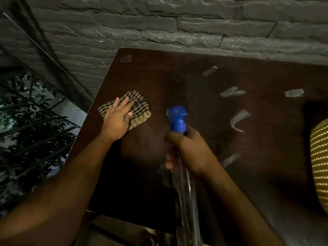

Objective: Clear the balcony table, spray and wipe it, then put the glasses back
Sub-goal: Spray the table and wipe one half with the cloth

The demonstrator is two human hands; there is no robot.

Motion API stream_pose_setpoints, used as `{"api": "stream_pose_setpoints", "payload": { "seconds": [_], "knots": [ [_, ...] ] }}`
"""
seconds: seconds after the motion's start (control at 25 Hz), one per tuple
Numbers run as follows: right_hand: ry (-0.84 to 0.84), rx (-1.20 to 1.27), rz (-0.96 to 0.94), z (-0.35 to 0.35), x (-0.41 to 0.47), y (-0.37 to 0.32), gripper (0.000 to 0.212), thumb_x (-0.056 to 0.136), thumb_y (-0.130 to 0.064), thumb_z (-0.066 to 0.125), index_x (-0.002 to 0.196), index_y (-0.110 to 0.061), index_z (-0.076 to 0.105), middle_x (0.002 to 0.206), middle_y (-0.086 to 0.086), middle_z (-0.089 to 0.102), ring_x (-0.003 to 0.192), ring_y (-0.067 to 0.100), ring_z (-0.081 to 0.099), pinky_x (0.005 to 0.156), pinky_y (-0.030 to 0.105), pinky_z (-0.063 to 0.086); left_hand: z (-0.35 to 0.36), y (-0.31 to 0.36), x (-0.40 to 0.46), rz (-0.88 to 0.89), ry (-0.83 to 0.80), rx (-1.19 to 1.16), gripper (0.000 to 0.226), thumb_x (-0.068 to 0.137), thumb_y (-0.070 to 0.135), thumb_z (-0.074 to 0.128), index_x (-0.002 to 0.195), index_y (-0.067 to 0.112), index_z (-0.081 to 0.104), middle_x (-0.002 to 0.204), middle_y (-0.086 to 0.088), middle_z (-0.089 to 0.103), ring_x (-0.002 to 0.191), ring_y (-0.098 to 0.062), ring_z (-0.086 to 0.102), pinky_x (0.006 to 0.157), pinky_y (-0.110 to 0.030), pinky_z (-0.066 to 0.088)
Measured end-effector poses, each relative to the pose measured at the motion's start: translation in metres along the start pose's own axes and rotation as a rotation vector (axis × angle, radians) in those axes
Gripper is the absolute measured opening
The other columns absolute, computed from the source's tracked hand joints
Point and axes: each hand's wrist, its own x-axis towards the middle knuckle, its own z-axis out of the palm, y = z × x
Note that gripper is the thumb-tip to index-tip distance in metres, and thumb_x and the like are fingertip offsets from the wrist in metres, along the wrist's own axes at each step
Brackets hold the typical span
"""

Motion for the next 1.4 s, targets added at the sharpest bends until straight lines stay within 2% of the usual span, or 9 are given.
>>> {"api": "stream_pose_setpoints", "payload": {
  "seconds": [0.16,0.4,0.6,0.76,0.92,1.04,1.24,1.32,1.4],
  "knots": [
    [-0.013,-0.021,0.004,-0.008,0.019,-0.026,0.013,0.089,-0.017,0.061,0.093,-0.021,0.049,0.078,0.017,0.058,0.055,0.024,0.058,0.046,0.030,0.053,-0.006,-0.008,0.011,0.032,0.022,-0.006,0.044,0.103,0.028,0.035,0.146,0.022,0.036,0.157,0.002,0.024,0.147,-0.021,0.009,0.117,-0.046,0.012],
    [-0.028,-0.042,0.029,-0.017,0.065,-0.064,0.024,0.090,-0.022,0.062,0.109,-0.020,0.047,0.079,0.013,0.059,0.054,0.020,0.059,0.046,0.028,0.052,-0.017,-0.017,0.079,0.004,0.009,-0.008,0.046,0.102,0.028,0.034,0.148,0.022,0.032,0.158,0.004,0.022,0.147,-0.017,0.008,0.118,-0.042,0.008],
    [-0.023,0.003,0.021,-0.010,0.099,-0.082,0.026,0.091,-0.020,0.061,0.113,-0.020,0.048,0.073,0.009,0.057,0.054,0.018,0.057,0.048,0.029,0.052,-0.024,-0.023,0.150,0.007,0.026,0.014,0.048,0.102,0.029,0.034,0.148,0.016,0.030,0.158,0.000,0.022,0.147,-0.020,0.010,0.118,-0.040,0.008],
    [0.035,0.017,0.017,-0.009,0.126,-0.095,0.024,0.090,-0.019,0.062,0.109,-0.022,0.048,0.073,0.007,0.058,0.056,0.017,0.057,0.052,0.030,0.055,-0.024,-0.018,0.192,0.005,0.089,0.040,0.049,0.101,0.029,0.036,0.146,0.012,0.034,0.156,-0.008,0.027,0.145,-0.027,0.016,0.118,-0.043,0.016],
    [0.101,0.003,-0.010,-0.007,0.146,-0.110,0.022,0.089,-0.016,0.062,0.108,-0.013,0.050,0.075,0.010,0.056,0.057,0.021,0.056,0.054,0.036,0.054,-0.016,-0.020,0.196,0.059,0.148,0.100,0.047,0.101,0.031,0.035,0.144,0.012,0.036,0.154,-0.007,0.030,0.145,-0.028,0.016,0.116,-0.047,0.019],
    [0.140,-0.011,-0.005,-0.012,0.156,-0.119,0.022,0.090,-0.017,0.061,0.108,-0.010,0.050,0.079,0.015,0.054,0.059,0.024,0.056,0.049,0.032,0.053,-0.017,-0.017,0.215,0.149,0.119,0.072,0.046,0.100,0.028,0.041,0.142,0.011,0.040,0.153,-0.008,0.032,0.146,-0.028,0.013,0.116,-0.048,0.020],
    [0.173,-0.030,-0.025,-0.028,0.166,-0.130,0.020,0.089,-0.013,0.062,0.106,-0.009,0.054,0.082,0.017,0.056,0.064,0.025,0.056,0.052,0.034,0.054,-0.021,0.010,0.248,0.167,0.174,0.075,0.037,0.094,0.027,0.054,0.127,0.011,0.059,0.136,-0.006,0.046,0.131,-0.023,0.032,0.108,-0.042,0.033],
    [0.165,-0.030,-0.025,-0.034,0.170,-0.137,0.014,0.089,-0.011,0.062,0.100,-0.012,0.054,0.079,0.015,0.056,0.062,0.024,0.055,0.049,0.032,0.053,-0.027,0.015,0.258,0.173,0.194,0.185,0.034,0.093,0.032,0.053,0.124,0.019,0.061,0.132,0.002,0.050,0.125,-0.021,0.034,0.104,-0.040,0.032],
    [0.153,-0.049,-0.015,-0.038,0.176,-0.142,0.014,0.089,-0.013,0.062,0.101,-0.011,0.055,0.073,0.014,0.057,0.057,0.024,0.056,0.046,0.030,0.051,-0.033,0.022,0.268,0.124,0.129,0.181,0.038,0.094,0.034,0.052,0.128,0.021,0.057,0.135,0.004,0.049,0.124,-0.020,0.037,0.102,-0.039,0.031]
  ]
}}
